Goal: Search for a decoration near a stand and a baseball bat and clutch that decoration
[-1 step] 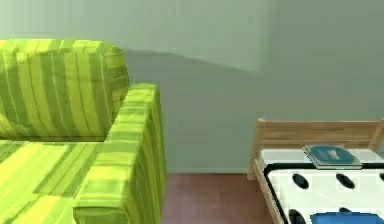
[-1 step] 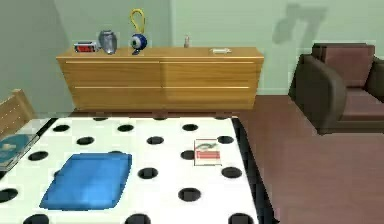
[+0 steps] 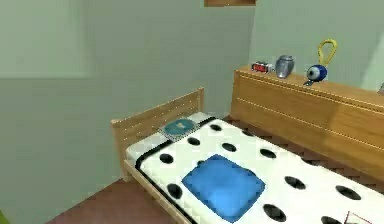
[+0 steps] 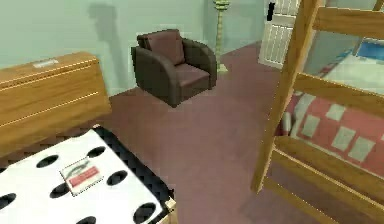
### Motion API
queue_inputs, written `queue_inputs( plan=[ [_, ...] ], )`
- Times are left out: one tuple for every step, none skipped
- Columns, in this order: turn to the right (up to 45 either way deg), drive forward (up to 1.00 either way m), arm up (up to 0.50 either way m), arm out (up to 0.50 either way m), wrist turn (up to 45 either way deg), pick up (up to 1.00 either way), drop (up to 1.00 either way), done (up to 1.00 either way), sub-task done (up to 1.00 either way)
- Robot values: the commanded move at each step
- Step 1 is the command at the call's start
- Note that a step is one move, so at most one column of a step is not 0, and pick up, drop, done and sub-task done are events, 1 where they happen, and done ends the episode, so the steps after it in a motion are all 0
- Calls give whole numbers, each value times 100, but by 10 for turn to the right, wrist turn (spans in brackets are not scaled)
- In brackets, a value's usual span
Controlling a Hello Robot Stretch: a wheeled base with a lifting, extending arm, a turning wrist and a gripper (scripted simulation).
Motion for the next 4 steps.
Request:
queue_inputs(
  plan=[
    [450, 0, 0, 0, 0, 0, 0, 0, 0],
    [450, 0, 0, 0, 0, 0, 0, 0, 0],
    [300, 0, 0, 0, 0, 0, 0, 0, 0],
    [0, 60, 0, 0, 0, 0, 0, 0, 0]
  ],
)
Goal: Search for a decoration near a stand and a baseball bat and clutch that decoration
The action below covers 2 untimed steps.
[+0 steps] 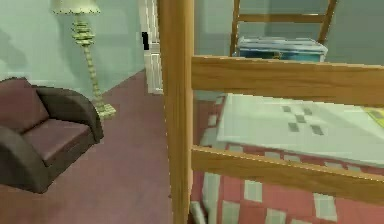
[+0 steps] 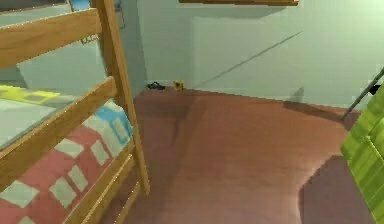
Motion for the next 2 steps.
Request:
queue_inputs(
  plan=[
    [-450, 0, 0, 0, 0, 0, 0, 0, 0],
    [0, 30, 0, 0, 0, 0, 0, 0, 0]
  ],
)
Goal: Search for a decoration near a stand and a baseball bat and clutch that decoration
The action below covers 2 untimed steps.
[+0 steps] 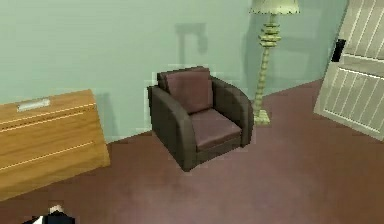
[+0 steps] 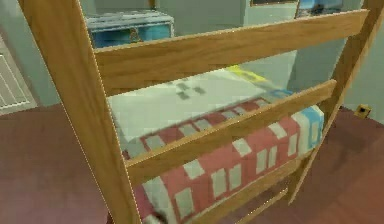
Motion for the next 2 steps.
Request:
queue_inputs(
  plan=[
    [90, 0, 0, 0, 0, 0, 0, 0, 0],
    [0, 25, 0, 0, 0, 0, 0, 0, 0]
  ],
)
